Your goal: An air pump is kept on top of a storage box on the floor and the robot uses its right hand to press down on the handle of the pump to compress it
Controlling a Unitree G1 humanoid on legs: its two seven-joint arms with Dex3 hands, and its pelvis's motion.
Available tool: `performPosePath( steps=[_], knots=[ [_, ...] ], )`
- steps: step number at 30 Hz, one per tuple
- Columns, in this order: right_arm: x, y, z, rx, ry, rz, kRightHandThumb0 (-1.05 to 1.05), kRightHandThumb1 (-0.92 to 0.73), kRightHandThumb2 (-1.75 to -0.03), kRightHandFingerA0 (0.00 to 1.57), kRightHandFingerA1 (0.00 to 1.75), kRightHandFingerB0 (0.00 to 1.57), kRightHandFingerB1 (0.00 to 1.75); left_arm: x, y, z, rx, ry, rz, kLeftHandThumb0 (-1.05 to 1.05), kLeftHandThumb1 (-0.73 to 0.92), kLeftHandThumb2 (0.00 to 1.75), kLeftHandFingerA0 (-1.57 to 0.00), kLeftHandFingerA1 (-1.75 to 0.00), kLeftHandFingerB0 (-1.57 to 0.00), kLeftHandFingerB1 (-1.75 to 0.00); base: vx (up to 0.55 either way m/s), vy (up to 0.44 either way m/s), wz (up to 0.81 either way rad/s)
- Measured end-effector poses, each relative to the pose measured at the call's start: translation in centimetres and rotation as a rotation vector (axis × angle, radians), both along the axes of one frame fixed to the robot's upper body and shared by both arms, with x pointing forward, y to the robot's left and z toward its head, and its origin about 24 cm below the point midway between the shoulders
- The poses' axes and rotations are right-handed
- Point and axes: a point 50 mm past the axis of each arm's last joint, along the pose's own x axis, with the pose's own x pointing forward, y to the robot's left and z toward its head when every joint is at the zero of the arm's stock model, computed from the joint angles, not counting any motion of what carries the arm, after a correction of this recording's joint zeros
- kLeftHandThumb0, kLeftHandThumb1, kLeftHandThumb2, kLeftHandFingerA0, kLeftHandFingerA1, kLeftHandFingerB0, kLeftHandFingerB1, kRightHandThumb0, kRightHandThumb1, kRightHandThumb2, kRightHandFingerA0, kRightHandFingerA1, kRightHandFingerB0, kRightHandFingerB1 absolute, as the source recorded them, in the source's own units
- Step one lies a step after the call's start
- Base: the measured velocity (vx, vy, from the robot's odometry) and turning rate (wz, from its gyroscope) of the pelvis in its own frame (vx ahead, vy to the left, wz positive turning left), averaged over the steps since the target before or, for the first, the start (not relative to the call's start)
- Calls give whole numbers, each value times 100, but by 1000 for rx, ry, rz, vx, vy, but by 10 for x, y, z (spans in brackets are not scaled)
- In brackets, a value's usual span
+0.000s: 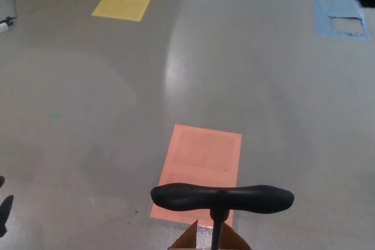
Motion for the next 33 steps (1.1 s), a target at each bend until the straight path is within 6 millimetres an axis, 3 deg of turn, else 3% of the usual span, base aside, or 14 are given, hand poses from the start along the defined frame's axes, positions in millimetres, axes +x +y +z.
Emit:
performPosePath(
  steps=[7,16,24,31,32,33],
  knots=[
    [-26,41,-1,-210,-17,161,-87,-87,-121,0,15,0,14,-1,-2,-1,6,1,-20,-75,80,115,0,-29,-1,-22,0,0,0],
    [-52,80,-34,-500,77,345,-90,-88,-122,0,13,0,11,-1,-6,0,11,-20,-56,-75,81,115,0,-27,0,-22,0,0,0],
    [-58,88,-70,-699,249,398,-84,-84,-119,0,19,0,18,0,-9,0,23,-31,-95,-77,81,114,0,-28,-3,-22,0,0,0],
    [-50,85,-96,-737,391,388,-77,-81,-118,0,24,0,23,1,-11,1,30,-36,-113,-81,83,111,-4,-26,-6,-20,0,0,0],
    [-49,84,-99,-738,406,385,-85,-79,-98,0,13,0,15,1,-11,1,30,-37,-115,-78,81,110,-2,-28,-5,-22,0,0,0],
    [-46,83,-104,-737,435,382,-78,-92,-82,0,8,0,13,1,-11,1,31,-37,-117,-79,80,109,-3,-29,-7,-22,0,0,0]
  ],
)
